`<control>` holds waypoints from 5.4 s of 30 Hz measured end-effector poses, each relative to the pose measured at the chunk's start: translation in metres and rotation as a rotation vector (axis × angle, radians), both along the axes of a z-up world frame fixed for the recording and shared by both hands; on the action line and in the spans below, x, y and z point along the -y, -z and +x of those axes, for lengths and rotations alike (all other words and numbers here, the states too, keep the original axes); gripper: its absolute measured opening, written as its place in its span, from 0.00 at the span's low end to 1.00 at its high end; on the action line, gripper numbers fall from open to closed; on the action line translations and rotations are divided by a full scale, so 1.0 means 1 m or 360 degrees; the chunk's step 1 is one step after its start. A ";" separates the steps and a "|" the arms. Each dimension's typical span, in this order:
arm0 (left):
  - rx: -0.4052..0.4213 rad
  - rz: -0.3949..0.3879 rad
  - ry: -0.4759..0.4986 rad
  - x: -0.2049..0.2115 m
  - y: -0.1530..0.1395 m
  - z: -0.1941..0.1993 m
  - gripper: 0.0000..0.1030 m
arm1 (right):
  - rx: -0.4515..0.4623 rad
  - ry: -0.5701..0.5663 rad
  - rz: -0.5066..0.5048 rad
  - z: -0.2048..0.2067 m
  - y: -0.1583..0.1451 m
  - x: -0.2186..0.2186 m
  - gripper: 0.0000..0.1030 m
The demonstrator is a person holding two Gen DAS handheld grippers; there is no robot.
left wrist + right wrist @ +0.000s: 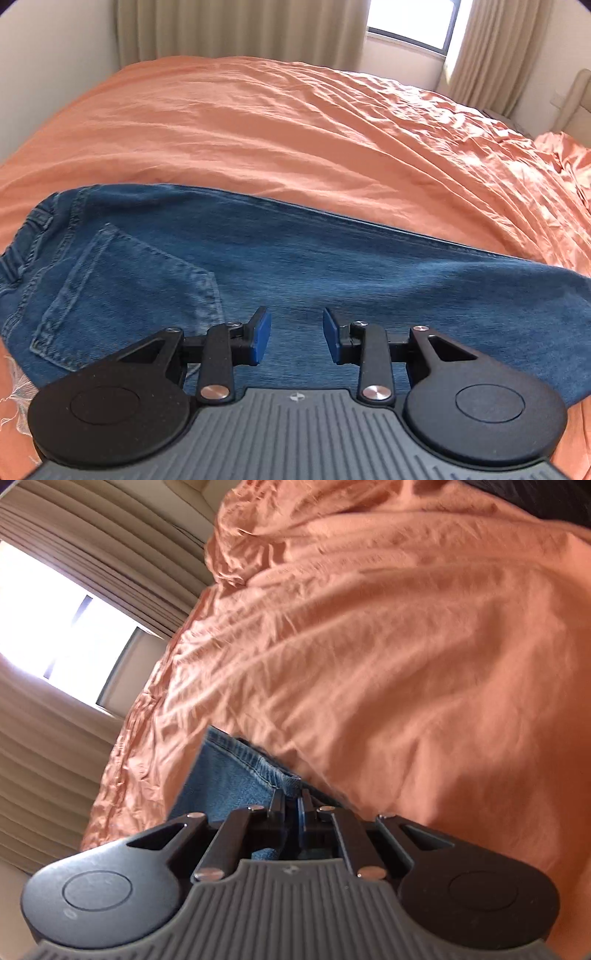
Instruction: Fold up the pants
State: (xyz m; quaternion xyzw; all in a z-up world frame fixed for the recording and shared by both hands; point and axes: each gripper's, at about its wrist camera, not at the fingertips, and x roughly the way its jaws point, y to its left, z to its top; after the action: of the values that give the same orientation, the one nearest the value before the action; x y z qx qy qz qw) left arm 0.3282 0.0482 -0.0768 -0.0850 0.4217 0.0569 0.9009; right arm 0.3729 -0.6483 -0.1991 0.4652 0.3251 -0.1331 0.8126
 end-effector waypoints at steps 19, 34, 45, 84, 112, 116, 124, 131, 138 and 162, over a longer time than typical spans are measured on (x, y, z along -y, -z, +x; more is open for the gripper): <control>-0.0045 -0.0107 0.0626 0.171 0.015 0.092 0.40 | 0.0022 0.0001 0.0408 -0.020 0.003 0.026 0.51; -0.0133 -0.0066 0.0735 0.246 0.057 0.162 0.31 | 0.0097 0.0052 0.0529 -0.010 0.029 0.015 0.04; -0.0151 0.0097 0.0793 0.274 0.058 0.145 0.22 | 0.0150 0.0092 0.0479 -0.013 0.024 0.011 0.03; 0.0170 -0.0416 0.0444 0.039 -0.048 -0.071 0.16 | 0.0679 -0.0941 -0.0648 0.013 -0.245 -0.340 0.03; 0.0122 -0.0989 0.0256 -0.037 0.005 -0.033 0.65 | 0.0154 -0.1535 -0.0596 -0.025 -0.076 -0.467 0.44; 0.0087 -0.1093 0.0181 -0.029 0.023 0.002 0.67 | 0.0168 -0.1370 -0.0602 -0.022 -0.080 -0.409 0.46; -0.0053 -0.1070 0.0053 -0.017 0.064 0.060 0.63 | 0.0175 -0.1125 -0.0562 -0.023 -0.074 -0.310 0.45; 0.0073 -0.0903 0.0185 -0.003 0.050 0.052 0.06 | 0.0188 -0.1125 -0.0631 -0.007 -0.066 -0.282 0.21; 0.0443 -0.0511 0.0574 0.037 -0.025 0.036 0.06 | 0.0254 -0.1164 -0.0783 0.045 -0.083 -0.292 0.08; 0.0024 -0.0562 0.0298 0.007 0.053 0.069 0.35 | 0.0111 -0.1211 -0.0786 0.118 -0.044 -0.310 0.03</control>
State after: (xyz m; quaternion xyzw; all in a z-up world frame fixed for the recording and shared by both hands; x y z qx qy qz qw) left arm 0.3967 0.0407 -0.1297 -0.2025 0.4245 -0.1027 0.8765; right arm 0.4914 -0.3378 -0.1549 0.1090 0.4037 0.1172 0.9008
